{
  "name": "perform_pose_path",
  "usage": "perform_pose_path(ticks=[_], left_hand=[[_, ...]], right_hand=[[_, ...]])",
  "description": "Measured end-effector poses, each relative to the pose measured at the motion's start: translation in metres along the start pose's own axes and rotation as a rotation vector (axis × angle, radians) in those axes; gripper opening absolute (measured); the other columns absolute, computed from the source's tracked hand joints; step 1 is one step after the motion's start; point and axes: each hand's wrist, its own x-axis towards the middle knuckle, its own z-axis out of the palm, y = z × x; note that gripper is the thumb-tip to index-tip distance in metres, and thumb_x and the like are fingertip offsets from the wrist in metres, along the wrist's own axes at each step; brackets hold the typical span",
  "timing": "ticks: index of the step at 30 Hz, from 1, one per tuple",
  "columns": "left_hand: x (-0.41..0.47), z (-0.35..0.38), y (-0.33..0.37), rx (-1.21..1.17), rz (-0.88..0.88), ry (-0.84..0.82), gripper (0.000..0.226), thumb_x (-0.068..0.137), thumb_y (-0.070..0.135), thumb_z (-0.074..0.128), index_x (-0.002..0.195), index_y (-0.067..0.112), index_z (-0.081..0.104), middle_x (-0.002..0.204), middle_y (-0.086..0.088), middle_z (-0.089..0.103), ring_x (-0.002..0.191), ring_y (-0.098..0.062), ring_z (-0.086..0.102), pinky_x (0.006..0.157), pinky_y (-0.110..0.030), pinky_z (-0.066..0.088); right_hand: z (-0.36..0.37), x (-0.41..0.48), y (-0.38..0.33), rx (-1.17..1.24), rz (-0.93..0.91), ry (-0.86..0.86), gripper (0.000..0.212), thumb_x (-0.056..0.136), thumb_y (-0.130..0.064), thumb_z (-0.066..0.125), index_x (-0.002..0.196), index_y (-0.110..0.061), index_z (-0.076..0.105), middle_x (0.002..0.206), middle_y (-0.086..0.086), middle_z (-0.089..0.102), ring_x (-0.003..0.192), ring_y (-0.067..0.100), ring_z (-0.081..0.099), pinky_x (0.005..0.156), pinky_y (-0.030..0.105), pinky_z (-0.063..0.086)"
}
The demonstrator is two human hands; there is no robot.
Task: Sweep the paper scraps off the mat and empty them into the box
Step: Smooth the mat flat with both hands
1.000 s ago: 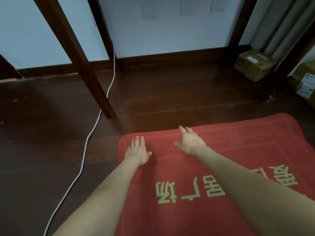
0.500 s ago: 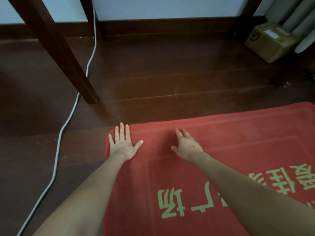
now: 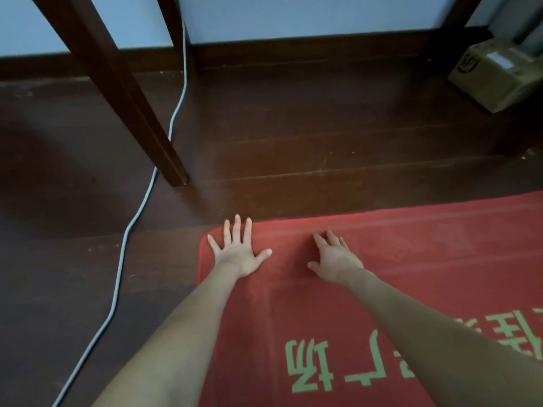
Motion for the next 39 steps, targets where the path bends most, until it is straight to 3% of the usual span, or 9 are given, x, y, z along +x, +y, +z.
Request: perform_pose_path(ticks=[5,13,18,23,27,31,34,39], left_hand=[[-0.004,-0.003,-0.009,-0.009,-0.044,0.127,0.088,0.092,0.067,0.025,0.152,0.017,-0.016,0.158,-0.007,-0.026,0.147,-0.021,-0.021,0.119,-0.052,-0.008],[0.005,0.005,-0.019,0.024,-0.037,0.059,0.089,0.091,0.070,0.021,0.151,0.018,-0.019,0.156,-0.005,-0.031,0.145,-0.022,-0.026,0.115,-0.055,-0.013],[0.008,-0.006,-0.015,0.037,-0.069,-0.016,0.090,0.090,0.070,0.023,0.151,0.019,-0.020,0.156,-0.005,-0.032,0.145,-0.022,-0.025,0.116,-0.054,-0.011],[-0.010,0.002,0.005,-0.061,-0.151,0.070,0.089,0.088,0.073,0.022,0.150,0.026,-0.020,0.156,-0.004,-0.032,0.146,-0.024,-0.024,0.111,-0.065,-0.006],[-0.014,0.000,0.004,-0.063,-0.187,-0.082,0.099,0.081,0.080,0.033,0.148,0.033,-0.023,0.154,-0.002,-0.036,0.145,-0.025,-0.025,0.110,-0.067,-0.001],[-0.019,-0.018,0.017,-0.042,-0.263,-0.169,0.101,0.084,0.067,0.049,0.152,0.028,-0.015,0.158,-0.007,-0.026,0.148,-0.033,-0.011,0.114,-0.060,0.012],[-0.036,-0.026,0.064,0.022,-0.154,-0.167,0.095,0.089,0.059,0.050,0.153,0.023,-0.010,0.160,-0.007,-0.021,0.149,-0.032,-0.003,0.114,-0.059,0.014],[-0.065,-0.073,0.175,0.165,0.183,0.080,0.087,0.094,0.048,0.050,0.154,0.012,-0.001,0.161,-0.010,-0.011,0.149,-0.028,0.002,0.120,-0.046,0.015]], right_hand=[[-0.005,-0.001,0.000,0.014,0.004,0.042,0.075,0.099,-0.034,0.051,0.157,-0.026,0.005,0.165,0.003,-0.008,0.152,0.030,-0.003,0.120,0.044,0.021],[0.008,0.003,0.001,-0.076,-0.016,0.065,0.075,0.099,-0.036,0.050,0.157,-0.026,0.004,0.164,0.006,-0.014,0.151,0.032,-0.008,0.122,0.044,0.018],[-0.005,0.004,0.014,-0.074,-0.027,-0.069,0.084,0.095,-0.038,0.058,0.157,-0.030,0.002,0.163,0.003,-0.021,0.151,0.030,-0.011,0.121,0.047,0.019],[-0.016,-0.009,0.018,-0.019,-0.021,0.024,0.081,0.096,-0.035,0.057,0.157,-0.030,0.003,0.164,0.003,-0.014,0.152,0.031,-0.003,0.120,0.047,0.022],[-0.010,-0.020,0.032,-0.024,0.004,0.003,0.084,0.095,-0.035,0.058,0.157,-0.029,0.002,0.164,0.004,-0.013,0.152,0.032,-0.002,0.120,0.046,0.022],[-0.034,-0.041,0.047,0.002,0.009,0.053,0.085,0.095,-0.037,0.058,0.157,-0.027,0.002,0.165,0.004,-0.009,0.152,0.032,0.000,0.120,0.046,0.022],[-0.057,-0.063,0.075,0.005,0.043,0.102,0.085,0.095,-0.038,0.058,0.157,-0.026,0.002,0.165,0.005,-0.009,0.152,0.032,0.000,0.120,0.046,0.022],[-0.088,-0.098,0.136,0.057,0.107,0.178,0.085,0.095,-0.038,0.057,0.157,-0.024,0.000,0.165,0.006,-0.009,0.152,0.033,0.000,0.120,0.047,0.022]])
